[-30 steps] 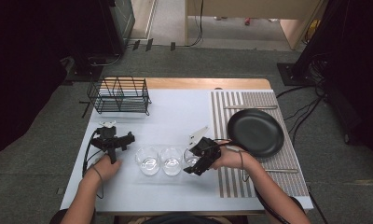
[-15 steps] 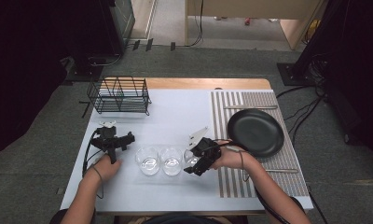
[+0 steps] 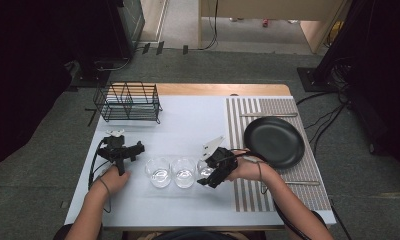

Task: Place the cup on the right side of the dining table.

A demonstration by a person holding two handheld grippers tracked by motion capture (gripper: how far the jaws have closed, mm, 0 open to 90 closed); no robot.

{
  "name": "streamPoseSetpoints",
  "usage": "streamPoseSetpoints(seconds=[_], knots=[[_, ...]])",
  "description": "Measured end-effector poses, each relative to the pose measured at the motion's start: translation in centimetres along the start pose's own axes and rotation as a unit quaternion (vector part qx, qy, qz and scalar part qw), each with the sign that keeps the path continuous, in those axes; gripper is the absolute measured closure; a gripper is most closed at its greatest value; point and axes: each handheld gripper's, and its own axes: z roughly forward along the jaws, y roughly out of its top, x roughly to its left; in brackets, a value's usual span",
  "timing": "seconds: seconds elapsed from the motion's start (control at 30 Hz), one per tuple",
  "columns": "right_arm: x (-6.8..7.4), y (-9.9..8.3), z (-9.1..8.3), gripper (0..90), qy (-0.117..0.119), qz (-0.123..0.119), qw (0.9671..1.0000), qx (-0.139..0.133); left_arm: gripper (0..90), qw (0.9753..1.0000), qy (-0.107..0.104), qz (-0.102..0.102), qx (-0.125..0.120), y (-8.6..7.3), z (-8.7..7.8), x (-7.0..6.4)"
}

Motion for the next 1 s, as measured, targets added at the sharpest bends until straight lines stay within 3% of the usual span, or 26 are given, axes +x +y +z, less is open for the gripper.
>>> streamPoseSetpoints(seconds=[0.63,1.0], knots=[[-0.55,-0.15,-0.3,19.4,-0.017,0.007,0.9998,-0.012,0.0,1.0,0.0,0.0,0.0,0.0,0.0,0.0],[-0.94,-0.18,-0.36,19.4,-0.024,0.023,0.9993,-0.014,0.0,1.0,0.0,0.0,0.0,-0.01,0.0,0.0]])
